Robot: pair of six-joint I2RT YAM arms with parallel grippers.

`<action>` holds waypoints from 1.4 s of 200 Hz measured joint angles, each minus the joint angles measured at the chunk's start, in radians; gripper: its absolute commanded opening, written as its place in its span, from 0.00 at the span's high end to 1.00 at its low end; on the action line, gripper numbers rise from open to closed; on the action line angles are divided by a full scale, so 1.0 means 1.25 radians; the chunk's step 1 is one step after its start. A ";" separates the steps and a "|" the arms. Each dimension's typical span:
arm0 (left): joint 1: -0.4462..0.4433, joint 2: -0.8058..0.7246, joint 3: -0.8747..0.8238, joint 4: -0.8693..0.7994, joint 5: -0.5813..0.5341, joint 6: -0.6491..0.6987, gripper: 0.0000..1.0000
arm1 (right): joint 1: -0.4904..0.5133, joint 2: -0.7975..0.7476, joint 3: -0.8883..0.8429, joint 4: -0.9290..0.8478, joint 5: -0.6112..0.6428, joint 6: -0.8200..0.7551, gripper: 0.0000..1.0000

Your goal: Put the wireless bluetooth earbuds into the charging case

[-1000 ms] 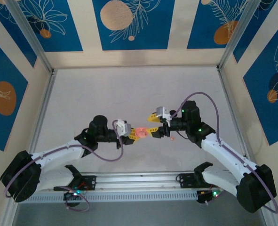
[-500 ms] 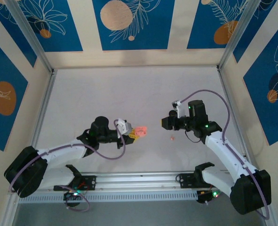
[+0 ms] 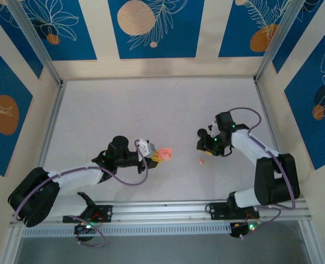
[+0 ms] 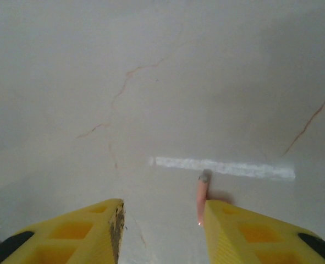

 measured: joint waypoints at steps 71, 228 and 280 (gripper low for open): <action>0.000 -0.003 0.000 -0.027 -0.017 0.004 0.86 | 0.044 0.136 0.066 -0.035 0.049 -0.001 0.58; 0.000 -0.019 0.000 -0.045 -0.022 0.004 0.86 | 0.108 0.206 0.107 -0.083 0.051 -0.022 0.63; 0.000 -0.019 0.000 -0.052 -0.029 0.004 0.86 | 0.116 0.204 0.125 -0.118 0.053 -0.029 0.59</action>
